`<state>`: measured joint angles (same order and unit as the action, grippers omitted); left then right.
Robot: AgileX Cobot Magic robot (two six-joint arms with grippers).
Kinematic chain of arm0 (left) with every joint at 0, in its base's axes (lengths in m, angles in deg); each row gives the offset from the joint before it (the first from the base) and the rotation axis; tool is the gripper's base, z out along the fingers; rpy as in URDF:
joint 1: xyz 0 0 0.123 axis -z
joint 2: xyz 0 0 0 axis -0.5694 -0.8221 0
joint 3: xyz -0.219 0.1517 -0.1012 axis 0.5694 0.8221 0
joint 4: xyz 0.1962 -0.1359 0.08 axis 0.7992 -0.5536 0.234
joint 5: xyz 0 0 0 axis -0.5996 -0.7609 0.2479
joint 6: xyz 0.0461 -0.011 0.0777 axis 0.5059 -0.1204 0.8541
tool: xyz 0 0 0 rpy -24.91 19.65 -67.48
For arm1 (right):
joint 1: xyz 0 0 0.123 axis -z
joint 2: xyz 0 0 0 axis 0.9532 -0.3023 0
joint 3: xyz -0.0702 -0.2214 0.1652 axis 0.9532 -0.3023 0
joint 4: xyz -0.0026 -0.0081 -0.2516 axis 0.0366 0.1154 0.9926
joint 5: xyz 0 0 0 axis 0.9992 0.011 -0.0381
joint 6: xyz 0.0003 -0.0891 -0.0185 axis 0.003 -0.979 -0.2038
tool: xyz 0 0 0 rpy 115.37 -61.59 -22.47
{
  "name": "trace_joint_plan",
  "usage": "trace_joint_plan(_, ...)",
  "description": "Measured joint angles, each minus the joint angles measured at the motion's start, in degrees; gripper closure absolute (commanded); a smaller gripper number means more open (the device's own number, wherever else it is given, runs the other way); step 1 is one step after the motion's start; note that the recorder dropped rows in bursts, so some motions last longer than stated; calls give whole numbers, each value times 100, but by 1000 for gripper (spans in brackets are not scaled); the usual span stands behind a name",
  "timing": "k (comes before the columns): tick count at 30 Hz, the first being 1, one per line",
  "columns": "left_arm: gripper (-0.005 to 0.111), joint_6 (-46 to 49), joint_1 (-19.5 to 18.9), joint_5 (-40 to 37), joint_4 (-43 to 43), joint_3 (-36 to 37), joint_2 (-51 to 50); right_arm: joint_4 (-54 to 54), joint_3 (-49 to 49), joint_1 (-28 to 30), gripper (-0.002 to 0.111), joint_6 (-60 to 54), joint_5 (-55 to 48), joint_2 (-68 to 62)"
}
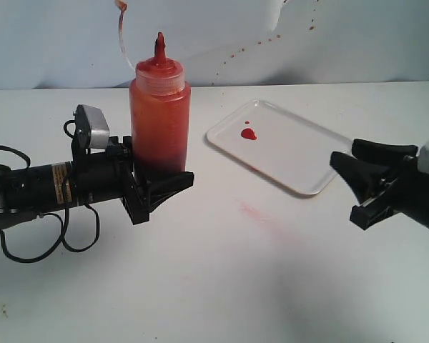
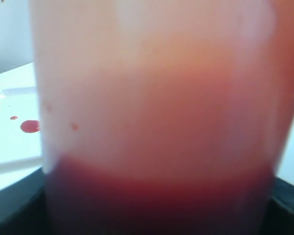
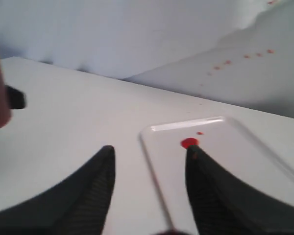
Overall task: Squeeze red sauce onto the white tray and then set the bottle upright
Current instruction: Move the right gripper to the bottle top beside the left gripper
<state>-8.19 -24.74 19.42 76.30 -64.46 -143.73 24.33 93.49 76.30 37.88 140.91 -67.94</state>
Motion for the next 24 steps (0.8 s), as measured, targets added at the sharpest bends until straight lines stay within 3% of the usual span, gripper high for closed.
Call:
trace_joint_plan(4,107,0,0,0,0,0,0,1159,338,-100,46,482,0,0)
trace_joint_plan(8,107,0,0,0,0,0,0,1426,438,-476,46,1311,0,0)
trace_joint_plan(14,107,0,0,0,167,0,0,955,494,-1181,46,1419,0,0)
trace_joint_plan(20,107,0,0,0,404,0,0,588,1214,-2107,23,1223,-70,0)
trace_joint_plan(24,107,0,0,0,449,0,0,465,1894,-2821,20,1179,-1149,-4)
